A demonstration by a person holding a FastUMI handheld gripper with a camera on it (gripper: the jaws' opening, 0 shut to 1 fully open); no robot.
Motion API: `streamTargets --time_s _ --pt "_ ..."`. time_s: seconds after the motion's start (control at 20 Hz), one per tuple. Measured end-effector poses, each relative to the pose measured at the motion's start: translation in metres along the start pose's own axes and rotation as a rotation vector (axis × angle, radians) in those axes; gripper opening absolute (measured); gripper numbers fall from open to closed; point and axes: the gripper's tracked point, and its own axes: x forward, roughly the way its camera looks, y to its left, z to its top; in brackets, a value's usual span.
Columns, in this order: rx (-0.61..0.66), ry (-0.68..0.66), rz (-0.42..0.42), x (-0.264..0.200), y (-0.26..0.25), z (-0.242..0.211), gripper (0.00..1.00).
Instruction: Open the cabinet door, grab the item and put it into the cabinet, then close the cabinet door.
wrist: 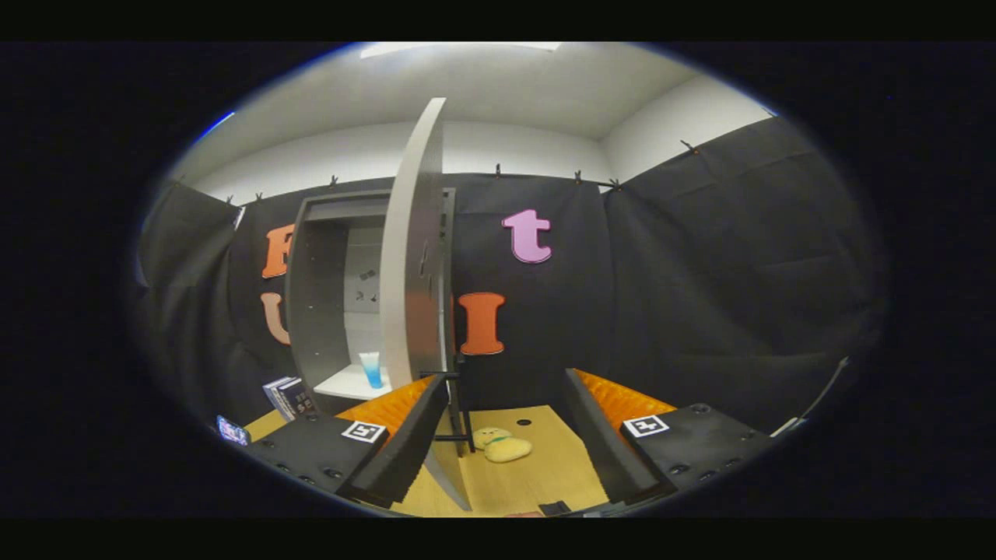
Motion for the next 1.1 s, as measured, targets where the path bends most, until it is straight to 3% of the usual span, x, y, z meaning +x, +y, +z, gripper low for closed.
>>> streamTargets --time_s 0.55,1.1 --pt "-0.023 0.003 0.032 0.013 0.023 -0.005 0.94" --pt "-0.050 -0.004 0.180 0.006 0.128 -0.012 0.93"
